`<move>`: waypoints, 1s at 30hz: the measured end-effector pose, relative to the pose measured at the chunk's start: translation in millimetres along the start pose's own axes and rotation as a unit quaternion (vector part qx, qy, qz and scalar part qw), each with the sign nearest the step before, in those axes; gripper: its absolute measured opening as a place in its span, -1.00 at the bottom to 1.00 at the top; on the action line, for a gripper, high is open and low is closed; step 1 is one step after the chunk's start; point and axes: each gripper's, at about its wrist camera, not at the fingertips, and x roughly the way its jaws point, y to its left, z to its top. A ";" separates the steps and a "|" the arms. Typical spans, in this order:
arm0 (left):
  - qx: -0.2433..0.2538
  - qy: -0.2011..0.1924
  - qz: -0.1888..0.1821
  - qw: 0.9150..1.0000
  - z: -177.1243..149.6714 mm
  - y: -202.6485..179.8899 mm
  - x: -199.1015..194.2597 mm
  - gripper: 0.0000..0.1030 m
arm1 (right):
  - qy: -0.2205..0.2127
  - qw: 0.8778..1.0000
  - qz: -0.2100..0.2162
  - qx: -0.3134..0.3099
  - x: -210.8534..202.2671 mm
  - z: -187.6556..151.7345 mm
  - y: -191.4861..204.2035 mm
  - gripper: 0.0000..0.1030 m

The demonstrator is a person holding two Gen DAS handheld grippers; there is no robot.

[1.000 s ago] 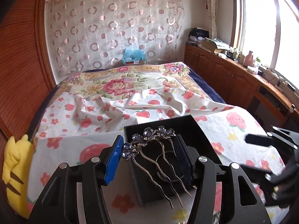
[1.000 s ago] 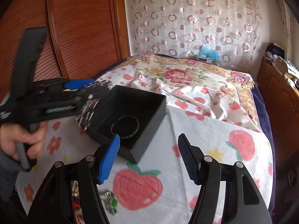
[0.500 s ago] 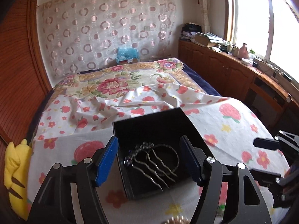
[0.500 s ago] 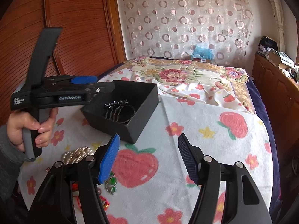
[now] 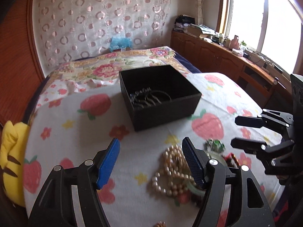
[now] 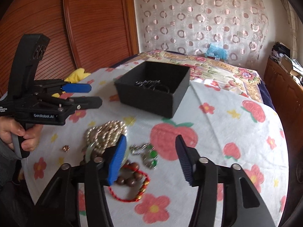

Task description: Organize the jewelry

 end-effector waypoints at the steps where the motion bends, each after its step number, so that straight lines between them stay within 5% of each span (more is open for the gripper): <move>1: -0.001 0.005 -0.004 1.000 -5.0 0.1 0.3 0.13 | 0.001 1.000 0.001 -0.001 0.4 -1.3 2.0 -0.05; 7: -0.018 0.036 -0.042 0.998 -23.4 -1.4 13.2 -0.29 | 0.005 1.000 -0.004 -0.005 -2.3 -6.8 12.7 -0.05; 22: -0.031 0.049 -0.078 0.995 -12.9 -5.9 39.8 -0.82 | 0.006 1.000 -0.003 0.003 -7.2 -12.5 12.2 -0.05; 30: -0.024 0.042 -0.063 0.997 -13.5 -6.7 34.9 -0.91 | 0.005 1.000 -0.004 0.005 -6.0 -14.0 11.4 -0.05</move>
